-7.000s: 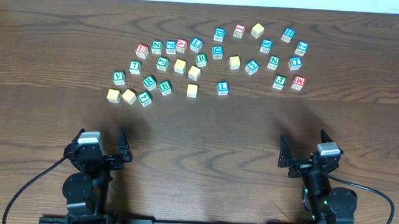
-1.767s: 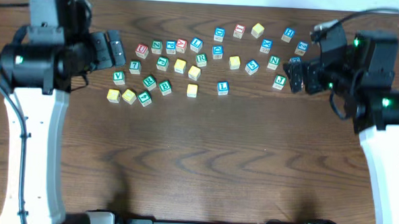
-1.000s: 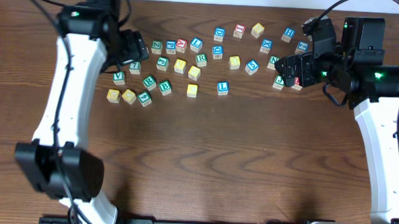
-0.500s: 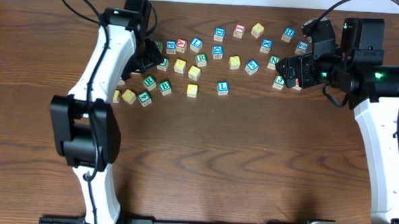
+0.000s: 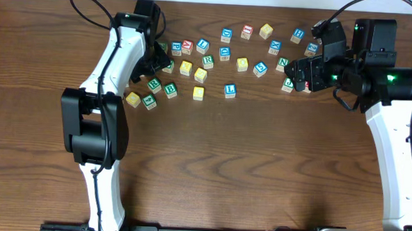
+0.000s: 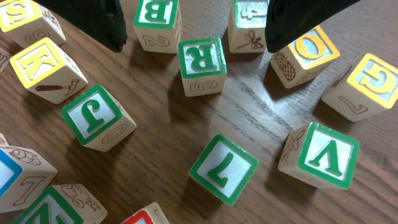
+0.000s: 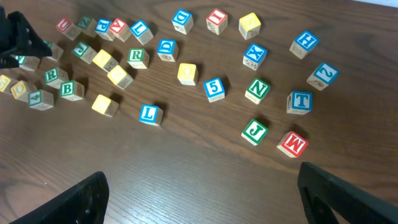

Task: Spell out ROBOT
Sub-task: 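Lower the left gripper over the green-lettered R block, then close the left gripper on the green R block and lift it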

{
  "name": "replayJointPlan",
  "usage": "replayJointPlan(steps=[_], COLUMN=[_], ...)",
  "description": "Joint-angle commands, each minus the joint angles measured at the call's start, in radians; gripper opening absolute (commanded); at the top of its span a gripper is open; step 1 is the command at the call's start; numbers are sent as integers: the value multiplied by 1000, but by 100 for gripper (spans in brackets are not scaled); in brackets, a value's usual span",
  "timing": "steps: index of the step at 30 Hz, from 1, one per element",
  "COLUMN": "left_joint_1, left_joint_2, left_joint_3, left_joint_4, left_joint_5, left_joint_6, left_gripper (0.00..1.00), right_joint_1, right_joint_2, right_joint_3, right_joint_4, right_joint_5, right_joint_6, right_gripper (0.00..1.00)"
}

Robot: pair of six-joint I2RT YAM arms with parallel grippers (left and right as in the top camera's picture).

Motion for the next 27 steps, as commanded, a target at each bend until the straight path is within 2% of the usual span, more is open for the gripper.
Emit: replayJointPlan(steps=[1, 10, 27], left_joint_1=[2, 3, 2], left_joint_2=[15, 15, 15], left_joint_3=[-26, -104, -148], left_joint_4=[3, 71, 140], left_joint_5=[-24, -57, -33], left_joint_6=[-18, -80, -80], left_gripper=[70, 70, 70], right_joint_1=[-2, -2, -3], right_joint_2=[14, 18, 18], right_joint_3=[21, 21, 21], right_joint_4=[-9, -11, -10], right_joint_5=[-13, -13, -13], right_joint_6=[10, 10, 10], right_gripper=[92, 93, 95])
